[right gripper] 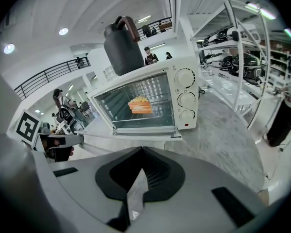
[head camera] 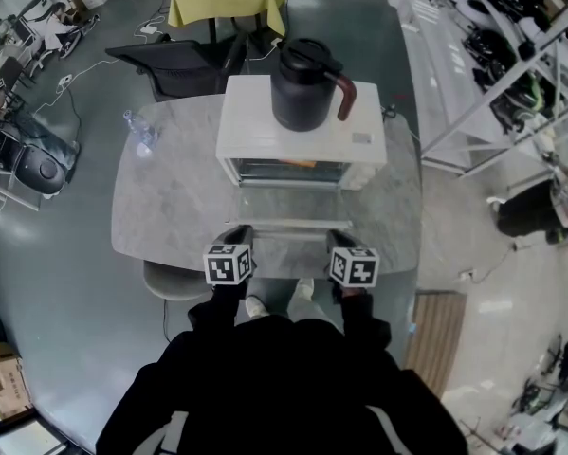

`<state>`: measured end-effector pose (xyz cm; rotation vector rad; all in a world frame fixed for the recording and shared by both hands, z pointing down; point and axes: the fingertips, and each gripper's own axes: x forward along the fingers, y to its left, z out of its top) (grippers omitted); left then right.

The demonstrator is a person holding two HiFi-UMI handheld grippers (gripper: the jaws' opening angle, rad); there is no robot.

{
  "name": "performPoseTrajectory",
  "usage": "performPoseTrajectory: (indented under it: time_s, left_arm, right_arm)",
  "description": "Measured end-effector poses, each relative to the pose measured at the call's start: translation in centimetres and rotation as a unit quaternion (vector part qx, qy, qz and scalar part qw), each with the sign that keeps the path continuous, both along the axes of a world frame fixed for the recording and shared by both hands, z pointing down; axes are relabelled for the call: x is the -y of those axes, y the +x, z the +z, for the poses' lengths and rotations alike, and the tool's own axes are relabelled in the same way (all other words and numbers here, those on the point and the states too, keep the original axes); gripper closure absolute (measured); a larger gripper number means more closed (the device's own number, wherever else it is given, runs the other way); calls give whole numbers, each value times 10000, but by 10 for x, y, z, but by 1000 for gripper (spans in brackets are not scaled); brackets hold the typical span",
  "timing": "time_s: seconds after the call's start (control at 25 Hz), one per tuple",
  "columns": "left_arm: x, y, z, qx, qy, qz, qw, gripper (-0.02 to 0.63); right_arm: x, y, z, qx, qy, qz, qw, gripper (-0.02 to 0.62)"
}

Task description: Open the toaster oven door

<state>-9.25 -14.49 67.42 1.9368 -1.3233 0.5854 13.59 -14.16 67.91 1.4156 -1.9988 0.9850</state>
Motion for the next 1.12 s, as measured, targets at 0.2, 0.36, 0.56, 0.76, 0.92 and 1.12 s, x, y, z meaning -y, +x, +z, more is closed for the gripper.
performPoseTrajectory:
  time_s: [0.2,0.36,0.56,0.76,0.92,1.12]
  left_arm:
    - [-4,0,6,8,-78,19,10000,603]
    - [-9,1,9,25,-148,43,9999,603]
    - [-13,-1,13,33,-234,56,9997,603]
    - [-20,-2,20,7,-327,62,9994,603]
    - [-25,-3,27,-17,-426,40,9991,603]
    - [-30,-3,34,-5,-535,26,9986,603]
  right_arm:
    - [-4,0,7,-6,-62,-4,10000,592]
    - [-8,1,9,-40,-117,11,9999,592]
    - [-12,2,14,-52,-172,10,9998,592]
    - [-19,4,19,-104,-276,18,9996,592]
    - [-26,4,30,-84,-411,15,9991,594]
    - [-30,6,35,-172,-481,23,9987,592]
